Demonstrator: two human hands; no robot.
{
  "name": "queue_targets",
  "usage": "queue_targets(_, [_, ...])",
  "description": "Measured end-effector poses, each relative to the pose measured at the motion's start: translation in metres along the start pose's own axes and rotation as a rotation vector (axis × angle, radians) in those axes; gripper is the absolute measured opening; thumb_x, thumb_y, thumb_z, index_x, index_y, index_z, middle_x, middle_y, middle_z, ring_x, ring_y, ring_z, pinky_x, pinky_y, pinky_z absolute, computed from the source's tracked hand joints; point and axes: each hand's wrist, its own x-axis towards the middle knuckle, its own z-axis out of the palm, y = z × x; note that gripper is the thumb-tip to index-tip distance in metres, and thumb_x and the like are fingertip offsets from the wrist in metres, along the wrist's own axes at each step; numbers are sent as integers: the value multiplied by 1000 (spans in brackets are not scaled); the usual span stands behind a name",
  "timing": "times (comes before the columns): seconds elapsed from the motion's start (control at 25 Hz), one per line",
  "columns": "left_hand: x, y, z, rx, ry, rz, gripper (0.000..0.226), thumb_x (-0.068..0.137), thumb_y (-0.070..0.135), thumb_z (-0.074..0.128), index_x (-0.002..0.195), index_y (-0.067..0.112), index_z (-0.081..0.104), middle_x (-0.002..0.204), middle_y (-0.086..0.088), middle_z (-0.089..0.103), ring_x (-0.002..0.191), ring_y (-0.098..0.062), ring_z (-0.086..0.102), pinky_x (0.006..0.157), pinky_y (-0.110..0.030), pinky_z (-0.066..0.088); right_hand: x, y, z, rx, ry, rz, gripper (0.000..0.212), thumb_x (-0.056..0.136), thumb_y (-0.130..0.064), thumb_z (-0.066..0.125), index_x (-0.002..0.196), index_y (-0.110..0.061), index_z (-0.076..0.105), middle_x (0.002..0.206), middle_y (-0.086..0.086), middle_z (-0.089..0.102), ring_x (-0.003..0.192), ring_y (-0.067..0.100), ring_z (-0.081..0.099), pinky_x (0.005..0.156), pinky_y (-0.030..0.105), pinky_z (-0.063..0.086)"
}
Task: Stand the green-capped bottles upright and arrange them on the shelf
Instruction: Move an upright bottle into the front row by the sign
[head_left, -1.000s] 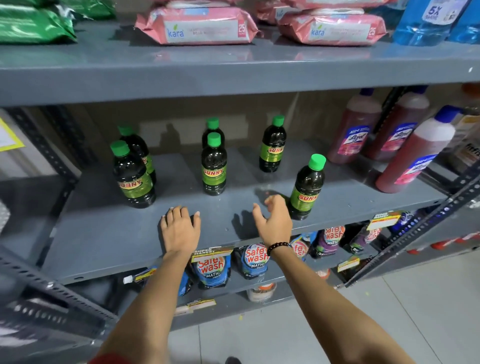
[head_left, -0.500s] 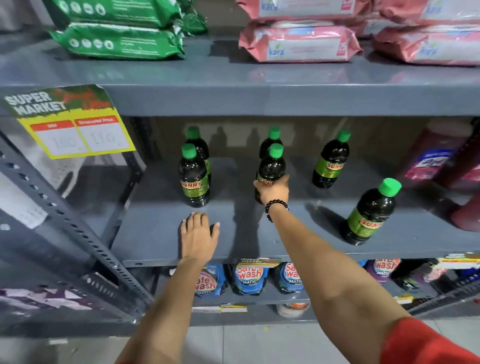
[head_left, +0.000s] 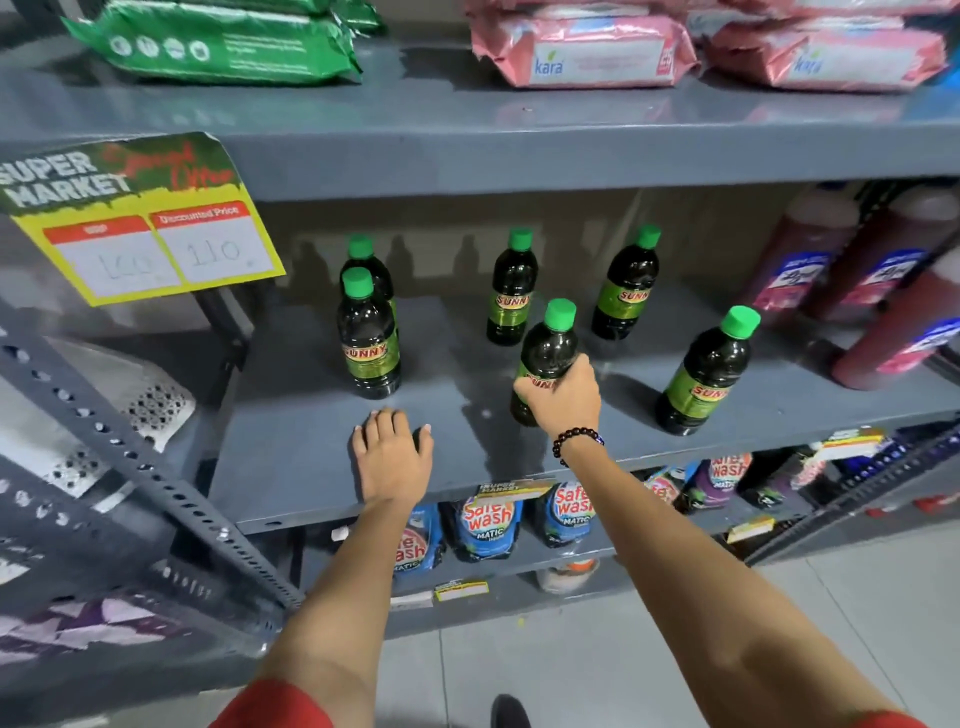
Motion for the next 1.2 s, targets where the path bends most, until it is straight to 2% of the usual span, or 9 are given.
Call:
queue_targets(0.16, [0,-1,1,-11,-31,-1,53,83,37,30,100,-6,57,102,-27,64,98,-41,58,90,-51,44,-22,6,-10,2,31,-6,43,63,-22,76,96,-11,50,102,10,59,86,23,54,73,26,39])
queue_targets(0.32, [1,-3,5,-17,-19,2,38,87,27,51,103,-7,56,106,-29,62,103,-42,55,93,-53,40,-26,12,-14,-19,-5,-9,48,64,-21,77,103,-8,52,103,12,61,93,28,61,72,29,41])
queue_targets(0.48, [1,-4,6,-30,-15,-3,38,85,27,52,101,-7,57,106,-29,63,103,-42,55,93,-54,41,-36,14,-16,36,42,-60,69,63,-32,84,115,-6,48,99,-5,52,97,16,54,84,28,46])
queue_targets(0.6, [2,-4,4,-58,-3,6,36,86,25,57,103,-7,57,111,-29,62,108,-43,53,95,-56,38,-61,28,-11,-14,187,-46,54,71,-43,77,97,-12,42,93,3,47,85,19,49,74,32,45])
queue_targets(0.76, [-1,-15,-4,-43,24,-15,37,86,27,56,103,-6,57,110,-28,62,110,-43,52,95,-56,39,-87,40,16,-174,-3,-137,35,83,-44,64,84,-17,42,76,0,50,69,22,51,59,32,41])
queue_targets(0.84, [-1,-27,-12,-36,29,-48,42,87,33,45,101,-5,58,108,-27,63,110,-42,53,94,-56,40,-89,33,36,-250,-118,-237,30,87,-42,59,91,-13,50,82,2,56,75,23,56,64,34,46])
queue_targets(0.92, [1,-44,-21,-20,48,-95,41,87,31,46,102,-5,57,110,-28,62,111,-43,52,95,-56,38,-84,12,58,-240,-212,-301,31,90,-37,57,104,-9,54,101,8,60,93,25,59,73,34,47])
queue_targets(1.08, [3,-82,-34,28,55,-170,39,85,25,60,106,-8,56,114,-31,60,115,-44,49,98,-58,35,-64,-50,106,-80,-358,-265,58,85,-28,66,133,-3,43,132,16,50,125,30,48,103,38,41])
queue_targets(1.2, [4,-96,-34,62,20,-196,42,84,26,60,109,-8,55,115,-30,59,116,-44,48,98,-57,35,-47,-81,136,32,-373,-143,62,76,-21,76,126,-1,47,126,20,55,119,34,54,97,37,46])
